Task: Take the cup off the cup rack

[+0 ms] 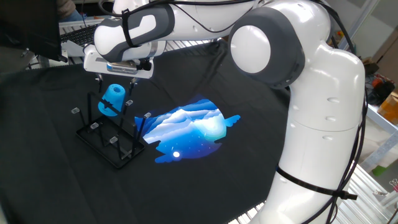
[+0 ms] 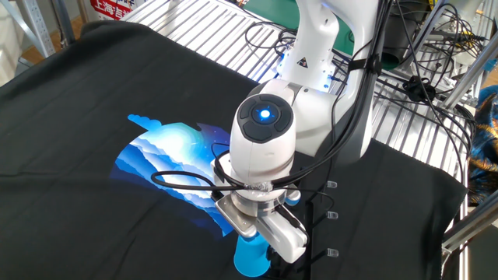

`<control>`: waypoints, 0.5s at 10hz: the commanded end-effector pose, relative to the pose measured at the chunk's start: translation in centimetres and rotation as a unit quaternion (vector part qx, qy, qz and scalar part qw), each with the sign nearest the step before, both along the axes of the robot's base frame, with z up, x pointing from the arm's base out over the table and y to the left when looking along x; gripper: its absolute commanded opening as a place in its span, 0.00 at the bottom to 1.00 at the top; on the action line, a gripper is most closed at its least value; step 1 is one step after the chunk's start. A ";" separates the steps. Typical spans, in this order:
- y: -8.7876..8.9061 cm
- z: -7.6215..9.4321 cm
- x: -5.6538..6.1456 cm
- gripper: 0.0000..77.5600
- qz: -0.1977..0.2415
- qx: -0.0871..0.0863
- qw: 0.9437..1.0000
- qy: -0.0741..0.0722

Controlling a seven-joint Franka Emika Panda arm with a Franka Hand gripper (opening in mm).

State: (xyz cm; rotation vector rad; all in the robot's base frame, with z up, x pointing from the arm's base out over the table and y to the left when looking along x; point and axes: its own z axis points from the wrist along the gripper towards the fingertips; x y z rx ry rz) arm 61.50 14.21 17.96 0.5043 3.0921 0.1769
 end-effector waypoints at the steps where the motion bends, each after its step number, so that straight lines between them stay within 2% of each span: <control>1: 0.0 0.1 0.0 1.00 0.002 0.002 1.000 -0.002; 4: 0.0 0.1 0.0 1.00 0.001 0.000 1.000 -0.002; 5: 0.0 0.1 0.0 0.02 0.001 0.000 1.000 -0.002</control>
